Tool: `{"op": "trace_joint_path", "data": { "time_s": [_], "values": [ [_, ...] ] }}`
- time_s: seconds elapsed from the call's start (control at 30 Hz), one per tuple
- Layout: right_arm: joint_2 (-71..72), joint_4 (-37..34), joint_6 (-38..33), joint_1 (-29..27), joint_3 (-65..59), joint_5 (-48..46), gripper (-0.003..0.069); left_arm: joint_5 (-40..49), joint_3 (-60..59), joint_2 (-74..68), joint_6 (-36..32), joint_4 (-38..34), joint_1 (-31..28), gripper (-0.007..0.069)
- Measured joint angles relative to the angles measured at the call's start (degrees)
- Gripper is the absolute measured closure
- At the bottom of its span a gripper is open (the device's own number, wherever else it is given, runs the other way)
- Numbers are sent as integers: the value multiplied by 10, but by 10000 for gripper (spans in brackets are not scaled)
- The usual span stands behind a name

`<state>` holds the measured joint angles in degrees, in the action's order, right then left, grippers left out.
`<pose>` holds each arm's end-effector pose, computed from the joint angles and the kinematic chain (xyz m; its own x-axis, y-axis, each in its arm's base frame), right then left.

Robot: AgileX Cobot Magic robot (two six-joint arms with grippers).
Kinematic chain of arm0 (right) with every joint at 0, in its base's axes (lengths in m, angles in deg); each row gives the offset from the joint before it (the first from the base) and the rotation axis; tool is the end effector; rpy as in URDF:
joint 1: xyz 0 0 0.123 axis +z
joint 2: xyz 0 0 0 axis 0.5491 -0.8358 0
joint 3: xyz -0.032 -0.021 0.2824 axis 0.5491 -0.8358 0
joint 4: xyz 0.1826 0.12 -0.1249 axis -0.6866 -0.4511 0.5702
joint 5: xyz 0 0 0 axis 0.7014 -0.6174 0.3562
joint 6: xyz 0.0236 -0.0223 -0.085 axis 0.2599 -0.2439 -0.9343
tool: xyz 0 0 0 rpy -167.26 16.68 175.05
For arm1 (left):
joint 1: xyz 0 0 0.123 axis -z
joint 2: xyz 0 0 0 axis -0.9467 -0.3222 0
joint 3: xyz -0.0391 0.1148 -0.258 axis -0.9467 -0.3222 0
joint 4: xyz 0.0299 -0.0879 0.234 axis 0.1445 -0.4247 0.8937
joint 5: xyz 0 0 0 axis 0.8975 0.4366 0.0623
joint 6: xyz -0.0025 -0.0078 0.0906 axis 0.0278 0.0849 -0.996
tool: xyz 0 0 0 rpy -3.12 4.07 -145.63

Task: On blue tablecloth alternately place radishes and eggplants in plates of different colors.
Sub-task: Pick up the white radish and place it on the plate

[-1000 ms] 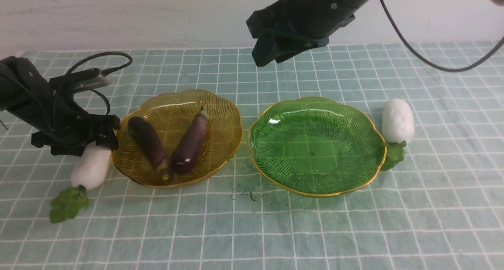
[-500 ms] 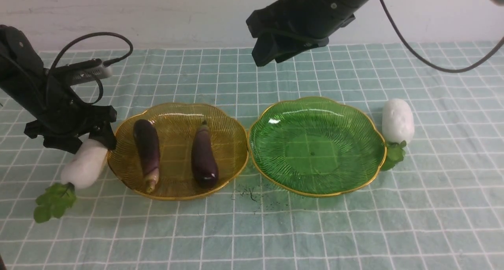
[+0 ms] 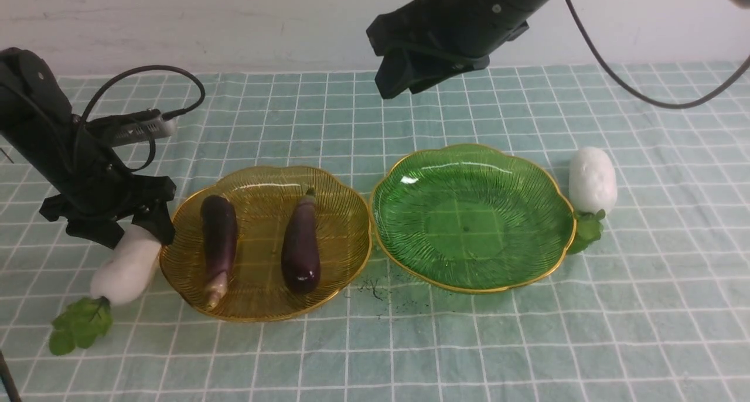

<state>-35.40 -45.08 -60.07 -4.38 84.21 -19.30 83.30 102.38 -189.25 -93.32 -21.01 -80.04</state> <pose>0.3509 0.2268 0.3848 -0.7510 -0.3890 -0.5335 -0.5905 0.7573 0.2790 0.4079 0.0453 0.1896 -0.9893 -0.0629 -0.1318 -0.0380 0.9823 -0.1836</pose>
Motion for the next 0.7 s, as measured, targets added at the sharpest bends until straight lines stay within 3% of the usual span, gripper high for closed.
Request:
{"op": "trace_joint_path", "data": {
  "time_s": [0.43,0.7],
  "values": [
    [0,0,0,0,0,0,405,-8,0,0,-1,-3,0,83],
    [0,8,0,0,0,0,405,-9,11,0,6,18,-13,75]
  ]
}}
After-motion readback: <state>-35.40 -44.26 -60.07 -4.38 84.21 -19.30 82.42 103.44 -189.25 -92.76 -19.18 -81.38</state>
